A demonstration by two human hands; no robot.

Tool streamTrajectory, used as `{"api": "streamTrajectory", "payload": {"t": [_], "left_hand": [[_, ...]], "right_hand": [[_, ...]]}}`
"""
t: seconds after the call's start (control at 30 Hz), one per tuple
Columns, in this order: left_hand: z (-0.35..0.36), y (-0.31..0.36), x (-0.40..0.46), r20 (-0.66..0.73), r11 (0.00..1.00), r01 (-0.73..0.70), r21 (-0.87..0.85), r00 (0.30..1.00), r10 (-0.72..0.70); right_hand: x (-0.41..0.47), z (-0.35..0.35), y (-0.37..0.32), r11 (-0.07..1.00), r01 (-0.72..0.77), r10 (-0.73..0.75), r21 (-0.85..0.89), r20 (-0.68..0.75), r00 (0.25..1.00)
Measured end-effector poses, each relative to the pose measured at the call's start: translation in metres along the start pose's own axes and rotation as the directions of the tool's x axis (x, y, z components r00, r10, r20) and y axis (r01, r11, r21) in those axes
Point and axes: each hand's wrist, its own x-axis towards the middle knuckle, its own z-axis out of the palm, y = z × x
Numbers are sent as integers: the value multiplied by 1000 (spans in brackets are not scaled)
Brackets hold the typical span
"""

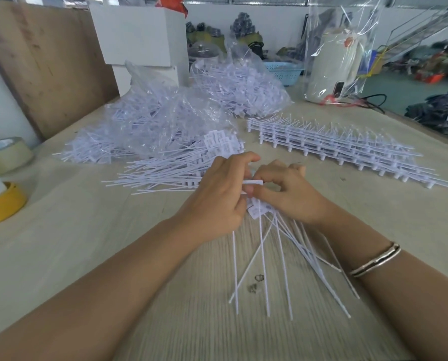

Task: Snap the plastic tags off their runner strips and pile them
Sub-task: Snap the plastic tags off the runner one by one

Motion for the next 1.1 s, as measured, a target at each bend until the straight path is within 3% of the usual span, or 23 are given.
{"api": "streamTrajectory", "payload": {"t": [0.2, 0.33, 0.43, 0.57, 0.73, 0.87, 0.97, 1.1], "left_hand": [[-18, -3, 0, 33, 997, 78, -9, 996, -77], [-11, -6, 1, 33, 956, 104, 273, 993, -117], [-8, -1, 0, 6, 934, 136, 331, 989, -146], [-5, 1, 1, 40, 940, 218, 261, 971, -236], [-4, -6, 6, 167, 943, 333, -3, 930, -328], [-3, -6, 7, 153, 847, 454, -277, 891, -428], [-7, -11, 6, 12, 937, 336, -97, 941, -337], [-8, -8, 8, 18, 949, 285, 134, 957, -289]], "right_hand": [[1, -4, 1, 923, -111, 116, 368, 7, 993], [-1, -4, -2, 837, -144, 129, 528, 65, 990], [-3, 1, -9, 889, -104, 52, 445, 128, 990], [-1, 4, -11, 971, 21, -37, 239, 64, 997], [1, 3, -11, 979, 191, -188, 78, -43, 981], [2, -4, -12, 972, 211, -182, 103, -235, 955], [1, -15, -5, 943, 157, -89, 292, -232, 969], [2, -10, 12, 1000, -1, 0, -15, -23, 1000]]}}
